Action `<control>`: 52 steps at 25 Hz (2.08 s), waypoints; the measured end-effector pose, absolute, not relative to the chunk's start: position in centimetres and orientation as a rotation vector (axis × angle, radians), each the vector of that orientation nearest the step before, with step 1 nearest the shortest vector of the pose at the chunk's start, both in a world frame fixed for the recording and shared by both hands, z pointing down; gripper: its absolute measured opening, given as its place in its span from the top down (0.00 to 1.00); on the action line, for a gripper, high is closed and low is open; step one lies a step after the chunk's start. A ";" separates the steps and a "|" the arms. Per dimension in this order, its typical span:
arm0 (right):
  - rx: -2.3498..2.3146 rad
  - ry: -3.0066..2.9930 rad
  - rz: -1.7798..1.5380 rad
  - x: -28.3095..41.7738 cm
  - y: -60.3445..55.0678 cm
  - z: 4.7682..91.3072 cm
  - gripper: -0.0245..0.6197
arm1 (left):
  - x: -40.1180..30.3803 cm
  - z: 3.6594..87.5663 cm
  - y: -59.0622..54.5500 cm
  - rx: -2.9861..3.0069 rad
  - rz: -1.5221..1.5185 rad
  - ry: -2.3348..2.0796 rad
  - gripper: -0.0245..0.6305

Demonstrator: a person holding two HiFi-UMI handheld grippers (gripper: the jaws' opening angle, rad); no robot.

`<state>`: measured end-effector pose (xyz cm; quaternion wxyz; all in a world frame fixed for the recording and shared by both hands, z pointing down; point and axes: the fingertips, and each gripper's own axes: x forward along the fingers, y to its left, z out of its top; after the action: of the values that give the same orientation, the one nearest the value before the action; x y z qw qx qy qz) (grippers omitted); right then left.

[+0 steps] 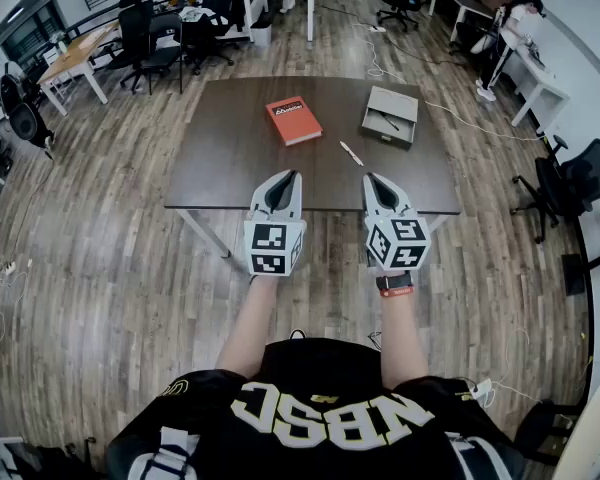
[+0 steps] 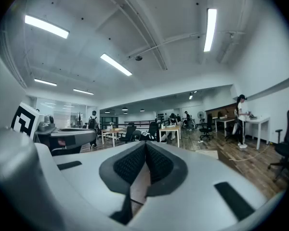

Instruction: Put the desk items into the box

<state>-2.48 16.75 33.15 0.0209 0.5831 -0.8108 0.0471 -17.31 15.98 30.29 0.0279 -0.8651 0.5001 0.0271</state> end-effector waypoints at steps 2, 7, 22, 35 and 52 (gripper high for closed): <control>1.807 -2.511 0.161 -3.4 16.6 33.6 0.95 | -18.0 30.6 15.9 -2.683 0.074 1.532 0.92; 1.791 -2.502 0.202 -5.4 16.4 35.5 0.94 | -18.7 32.3 15.6 -2.726 0.070 1.512 0.92; 1.844 -2.405 0.386 -1.9 9.9 40.3 0.95 | -15.4 36.3 8.6 -2.841 0.035 1.519 0.92; 1.656 -2.569 0.293 4.2 -7.8 37.5 0.95 | -7.1 33.3 -7.9 -2.671 0.025 1.630 0.92; 1.542 -2.530 0.365 8.5 -16.7 43.2 0.94 | -2.7 39.9 -16.6 -2.760 -0.100 1.685 0.92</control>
<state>8.52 -16.73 43.19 0.0778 0.5149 -0.8449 0.1220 -2.66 -16.61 39.90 -0.0467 -0.8521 0.5203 -0.0308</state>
